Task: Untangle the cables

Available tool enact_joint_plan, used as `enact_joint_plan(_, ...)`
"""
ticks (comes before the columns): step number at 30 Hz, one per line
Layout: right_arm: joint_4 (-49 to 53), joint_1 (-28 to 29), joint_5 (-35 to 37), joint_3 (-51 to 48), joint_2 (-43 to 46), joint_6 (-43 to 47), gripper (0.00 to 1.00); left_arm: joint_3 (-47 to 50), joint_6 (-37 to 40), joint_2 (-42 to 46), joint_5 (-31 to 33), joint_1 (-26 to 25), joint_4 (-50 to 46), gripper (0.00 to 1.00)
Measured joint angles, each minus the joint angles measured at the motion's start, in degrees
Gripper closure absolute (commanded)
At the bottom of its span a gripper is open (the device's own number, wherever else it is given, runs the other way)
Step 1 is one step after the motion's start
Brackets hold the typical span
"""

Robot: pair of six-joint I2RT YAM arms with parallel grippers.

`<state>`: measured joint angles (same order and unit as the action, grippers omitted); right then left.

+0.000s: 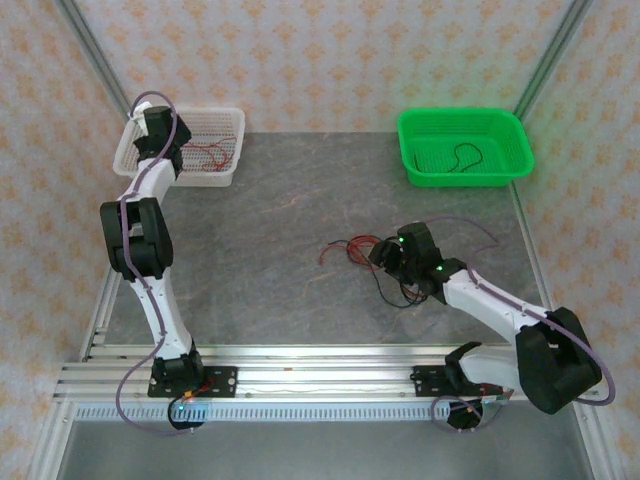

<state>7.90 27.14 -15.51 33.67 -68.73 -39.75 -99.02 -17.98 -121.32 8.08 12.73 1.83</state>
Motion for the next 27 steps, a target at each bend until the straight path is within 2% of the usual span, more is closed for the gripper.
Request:
enact_joint_plan(6,4.31,-0.07,3.17,2.01,0.0,1.49,0.38,1.62,1.16,4.2,-1.36,-0.31,-2.27,0.02)
enact_joint_plan(17,10.4,-6.4,7.74,7.06,-5.57,10.56,0.43,9.77,-2.82,29.2,-9.38,-4.5,-7.3,0.06)
enact_joint_plan(21,12.33,-7.06,8.9,7.06,-6.29,13.64,0.45,13.92,-4.13,34.58,-9.77,-9.86,-11.37,0.08)
enact_joint_plan(27,12.02,-7.91,9.11,7.06,-7.21,15.72,0.48,27.5,-6.14,41.86,-9.31,-20.5,-14.82,0.1)
